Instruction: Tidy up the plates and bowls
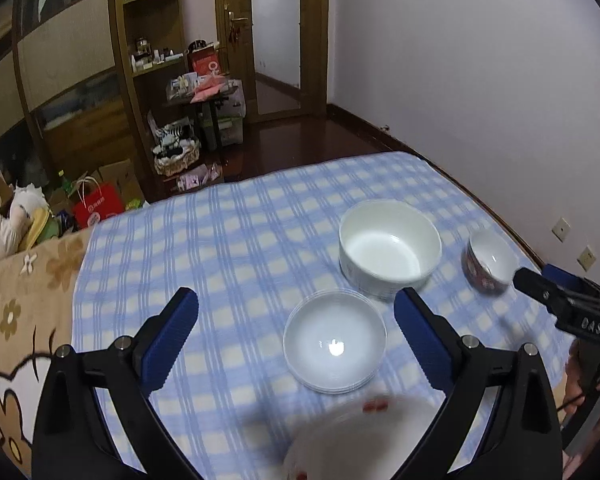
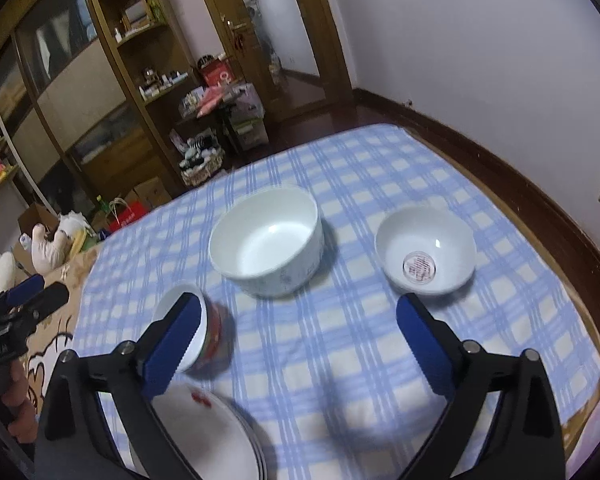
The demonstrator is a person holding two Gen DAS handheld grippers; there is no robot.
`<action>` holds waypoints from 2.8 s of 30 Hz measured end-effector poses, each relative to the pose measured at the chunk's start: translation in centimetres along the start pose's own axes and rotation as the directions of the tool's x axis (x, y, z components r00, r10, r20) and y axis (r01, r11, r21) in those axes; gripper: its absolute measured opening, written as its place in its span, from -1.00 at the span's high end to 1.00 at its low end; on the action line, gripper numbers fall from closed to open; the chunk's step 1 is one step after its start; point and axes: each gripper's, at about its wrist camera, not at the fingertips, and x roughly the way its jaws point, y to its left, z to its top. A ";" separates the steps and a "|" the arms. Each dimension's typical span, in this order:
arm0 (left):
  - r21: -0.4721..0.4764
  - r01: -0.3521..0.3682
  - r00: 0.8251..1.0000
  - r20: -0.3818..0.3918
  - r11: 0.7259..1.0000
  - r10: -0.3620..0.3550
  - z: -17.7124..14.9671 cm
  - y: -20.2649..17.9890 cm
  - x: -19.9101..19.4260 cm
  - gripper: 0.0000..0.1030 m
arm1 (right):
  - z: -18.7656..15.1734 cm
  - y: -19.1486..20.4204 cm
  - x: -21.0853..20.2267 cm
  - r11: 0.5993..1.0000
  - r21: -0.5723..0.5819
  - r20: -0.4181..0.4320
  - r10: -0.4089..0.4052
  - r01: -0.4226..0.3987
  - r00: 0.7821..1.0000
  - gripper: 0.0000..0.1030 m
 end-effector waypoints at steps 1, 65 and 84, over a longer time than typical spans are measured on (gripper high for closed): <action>0.006 0.001 1.000 0.003 1.000 -0.001 0.9 -0.1 0.7 -0.89 | 0.6 -0.1 0.4 1.000 -0.001 0.003 -0.005 0.005 1.000 -0.99; -0.069 0.125 0.904 -0.404 0.990 -0.142 1.5 -5.4 26.4 0.81 | 4.3 0.1 22.5 0.986 -0.140 -0.341 -0.137 0.094 0.930 0.70; -0.060 0.117 0.936 -0.328 0.991 -0.130 2.5 -5.9 21.0 0.80 | 4.6 -0.1 17.8 0.994 -0.082 -0.259 -0.086 0.067 0.962 0.79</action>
